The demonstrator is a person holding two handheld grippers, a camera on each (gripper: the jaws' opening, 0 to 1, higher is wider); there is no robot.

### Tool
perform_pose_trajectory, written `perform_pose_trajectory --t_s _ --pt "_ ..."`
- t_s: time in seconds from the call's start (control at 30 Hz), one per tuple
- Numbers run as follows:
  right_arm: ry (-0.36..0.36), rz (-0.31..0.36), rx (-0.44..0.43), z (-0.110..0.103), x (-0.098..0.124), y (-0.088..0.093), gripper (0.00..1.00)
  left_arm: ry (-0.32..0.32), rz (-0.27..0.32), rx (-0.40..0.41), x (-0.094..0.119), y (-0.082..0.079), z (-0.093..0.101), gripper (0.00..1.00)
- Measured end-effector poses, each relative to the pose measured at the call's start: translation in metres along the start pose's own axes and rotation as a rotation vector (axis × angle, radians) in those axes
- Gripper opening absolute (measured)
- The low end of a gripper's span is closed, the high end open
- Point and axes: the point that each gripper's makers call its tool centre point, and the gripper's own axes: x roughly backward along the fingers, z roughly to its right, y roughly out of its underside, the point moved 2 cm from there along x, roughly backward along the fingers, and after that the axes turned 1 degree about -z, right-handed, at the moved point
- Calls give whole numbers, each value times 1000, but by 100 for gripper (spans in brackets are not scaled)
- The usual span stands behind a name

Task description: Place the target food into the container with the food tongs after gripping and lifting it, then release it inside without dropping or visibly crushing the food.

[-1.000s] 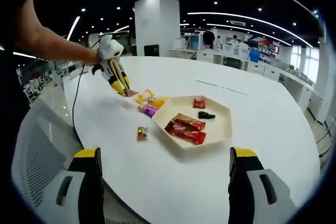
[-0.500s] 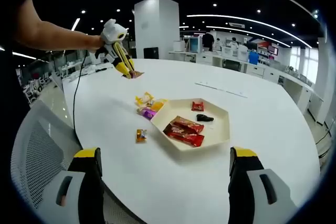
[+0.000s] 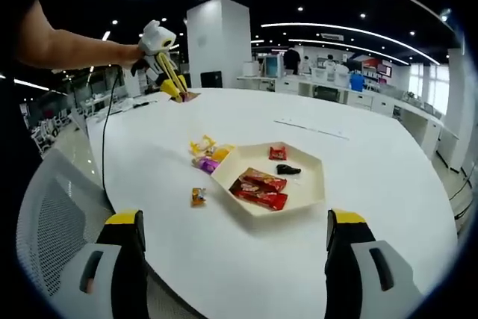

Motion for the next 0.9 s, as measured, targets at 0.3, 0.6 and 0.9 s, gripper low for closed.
perform_pose_trajectory --t_s 0.3,0.6,0.9 --pt "6 28 6 1 2 -4 100 -11 -2 -7 -1 -13 3 18" --pt "11 53 40 0 -1 -7 100 -4 1 -19 -11 -31 8 19" --pt "15 88 41 2 2 -12 100 9 -1 -40 -20 -46 16 19"
